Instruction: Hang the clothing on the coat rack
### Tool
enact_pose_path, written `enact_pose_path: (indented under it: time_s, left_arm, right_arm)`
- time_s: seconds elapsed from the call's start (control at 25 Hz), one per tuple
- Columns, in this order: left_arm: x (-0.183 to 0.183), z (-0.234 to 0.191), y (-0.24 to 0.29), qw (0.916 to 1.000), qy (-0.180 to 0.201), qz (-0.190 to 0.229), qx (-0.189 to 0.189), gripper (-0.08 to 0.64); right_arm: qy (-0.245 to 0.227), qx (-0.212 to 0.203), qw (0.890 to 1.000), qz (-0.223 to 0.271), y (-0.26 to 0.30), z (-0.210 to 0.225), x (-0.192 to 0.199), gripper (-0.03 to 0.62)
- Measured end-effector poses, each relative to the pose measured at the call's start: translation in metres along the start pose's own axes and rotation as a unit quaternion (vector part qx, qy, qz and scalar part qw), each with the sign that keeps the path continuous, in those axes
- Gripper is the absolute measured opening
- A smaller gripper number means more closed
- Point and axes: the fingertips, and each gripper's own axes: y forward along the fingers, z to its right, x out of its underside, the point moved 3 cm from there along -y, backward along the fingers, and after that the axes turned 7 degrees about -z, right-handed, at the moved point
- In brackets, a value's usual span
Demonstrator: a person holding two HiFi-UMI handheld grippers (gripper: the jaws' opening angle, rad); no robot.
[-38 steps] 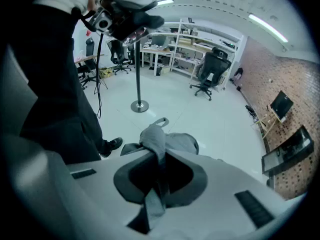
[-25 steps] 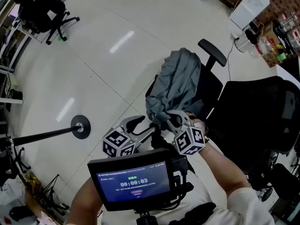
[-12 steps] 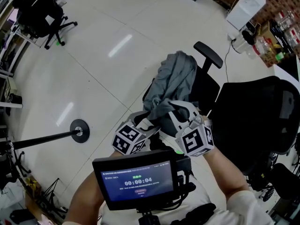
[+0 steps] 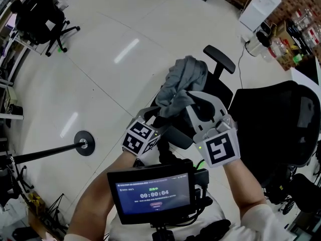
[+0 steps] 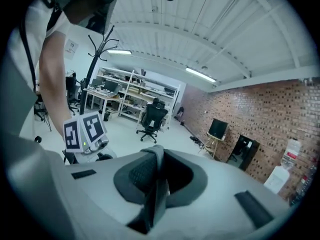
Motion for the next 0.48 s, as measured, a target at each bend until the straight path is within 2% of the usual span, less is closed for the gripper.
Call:
enact_pose_path:
  time_s: [0.28,0.48]
  left_arm:
    - [-0.028,-0.005,0.017,0.9995,0.029,-0.011,-0.010,0.273]
    - [-0.046,-0.018,0.023,0.9989,0.033,-0.003,-0.032,0.224]
  right_arm:
    - [0.012,0.025,0.999,0.025,-0.012,0.035,-0.034,0.011]
    - [-0.017,0.028,0.998,0.050,-0.016,0.048,-0.062,0.011]
